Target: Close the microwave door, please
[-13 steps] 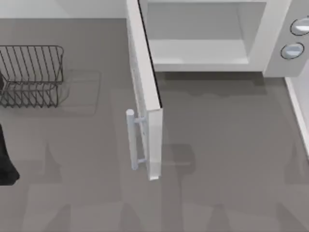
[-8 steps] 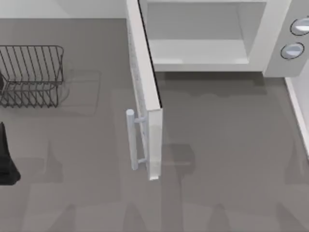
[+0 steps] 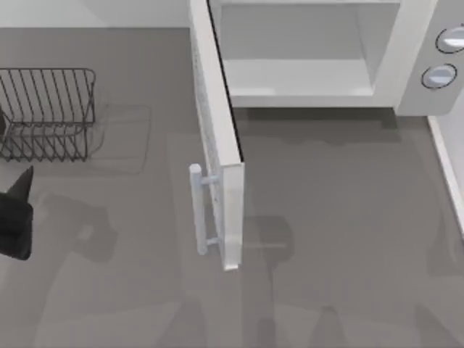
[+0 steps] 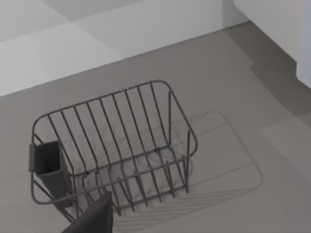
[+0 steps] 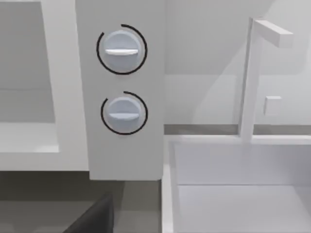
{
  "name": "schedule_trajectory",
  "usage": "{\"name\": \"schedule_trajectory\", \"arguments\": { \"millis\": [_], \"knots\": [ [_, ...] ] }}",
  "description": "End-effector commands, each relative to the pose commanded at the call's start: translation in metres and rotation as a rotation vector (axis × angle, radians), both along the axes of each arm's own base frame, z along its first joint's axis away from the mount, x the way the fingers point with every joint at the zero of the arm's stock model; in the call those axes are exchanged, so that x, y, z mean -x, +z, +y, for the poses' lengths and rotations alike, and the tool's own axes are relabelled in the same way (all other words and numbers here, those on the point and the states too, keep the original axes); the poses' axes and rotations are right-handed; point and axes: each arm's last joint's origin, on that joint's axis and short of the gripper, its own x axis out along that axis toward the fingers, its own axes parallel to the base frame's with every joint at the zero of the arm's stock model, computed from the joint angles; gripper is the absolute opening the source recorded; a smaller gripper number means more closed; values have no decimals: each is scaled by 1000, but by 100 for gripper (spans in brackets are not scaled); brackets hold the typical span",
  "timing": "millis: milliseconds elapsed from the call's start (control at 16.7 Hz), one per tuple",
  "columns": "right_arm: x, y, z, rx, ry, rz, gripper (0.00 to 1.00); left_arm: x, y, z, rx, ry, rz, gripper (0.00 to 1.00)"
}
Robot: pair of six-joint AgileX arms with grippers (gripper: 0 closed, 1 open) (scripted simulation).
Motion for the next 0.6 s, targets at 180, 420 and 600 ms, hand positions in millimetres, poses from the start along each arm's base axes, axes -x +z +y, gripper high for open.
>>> {"name": "schedule_trajectory", "arguments": {
  "millis": [180, 420, 600],
  "knots": [
    [0, 0, 0, 0, 0, 0, 100, -21, 41, -9, -101, -138, 133, 100],
    [0, 0, 0, 0, 0, 0, 100, -64, 88, -29, -227, -361, 305, 100],
    [0, 0, 0, 0, 0, 0, 100, -101, 111, -50, -303, -540, 417, 100]
  ]
}}
